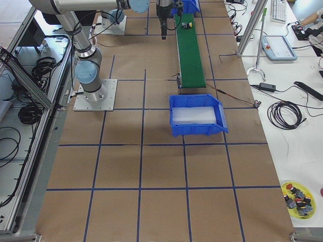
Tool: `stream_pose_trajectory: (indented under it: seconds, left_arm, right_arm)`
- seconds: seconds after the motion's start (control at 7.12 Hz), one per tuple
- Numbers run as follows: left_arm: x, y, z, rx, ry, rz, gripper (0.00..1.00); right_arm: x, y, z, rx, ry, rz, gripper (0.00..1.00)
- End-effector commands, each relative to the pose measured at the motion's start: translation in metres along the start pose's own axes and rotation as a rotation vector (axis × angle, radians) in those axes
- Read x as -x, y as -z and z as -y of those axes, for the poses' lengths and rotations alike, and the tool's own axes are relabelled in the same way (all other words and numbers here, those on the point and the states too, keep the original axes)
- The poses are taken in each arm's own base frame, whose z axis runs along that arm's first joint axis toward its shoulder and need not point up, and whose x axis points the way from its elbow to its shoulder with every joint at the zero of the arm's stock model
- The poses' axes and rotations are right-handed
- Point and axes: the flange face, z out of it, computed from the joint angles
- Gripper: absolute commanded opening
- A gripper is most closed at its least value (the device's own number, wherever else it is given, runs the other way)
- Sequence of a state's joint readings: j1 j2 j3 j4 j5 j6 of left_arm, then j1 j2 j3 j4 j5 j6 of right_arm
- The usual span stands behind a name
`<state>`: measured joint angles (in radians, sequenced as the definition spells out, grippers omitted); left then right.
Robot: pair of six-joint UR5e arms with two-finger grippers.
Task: Transport two buttons from left to right
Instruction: 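Move the left gripper back over the red-capped button in the bin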
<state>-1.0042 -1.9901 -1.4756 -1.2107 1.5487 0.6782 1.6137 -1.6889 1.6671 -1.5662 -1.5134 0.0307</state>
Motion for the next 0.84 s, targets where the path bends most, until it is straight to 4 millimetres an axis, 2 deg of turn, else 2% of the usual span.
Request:
stream_pose_trajectory:
  seconds: [0.0, 0.14, 0.56, 0.7]
  left_arm:
    - [-0.006, -0.021, 0.008, 0.001, 0.012, -0.003, 0.99]
    - [-0.010, -0.033, 0.014, -0.015, 0.019, -0.004, 0.99]
    - [-0.001, -0.076, 0.021, -0.004, 0.026, -0.017, 0.99]
    - [0.000, -0.081, 0.021, 0.001, 0.026, -0.020, 0.99]
  right_arm:
    - [0.000, 0.000, 0.000, 0.000, 0.000, -0.001, 1.00]
    - [0.000, 0.000, 0.000, 0.000, 0.000, -0.001, 1.00]
    - [0.000, 0.000, 0.000, 0.000, 0.000, 0.001, 1.00]
    - [0.000, 0.000, 0.000, 0.000, 0.000, -0.001, 1.00]
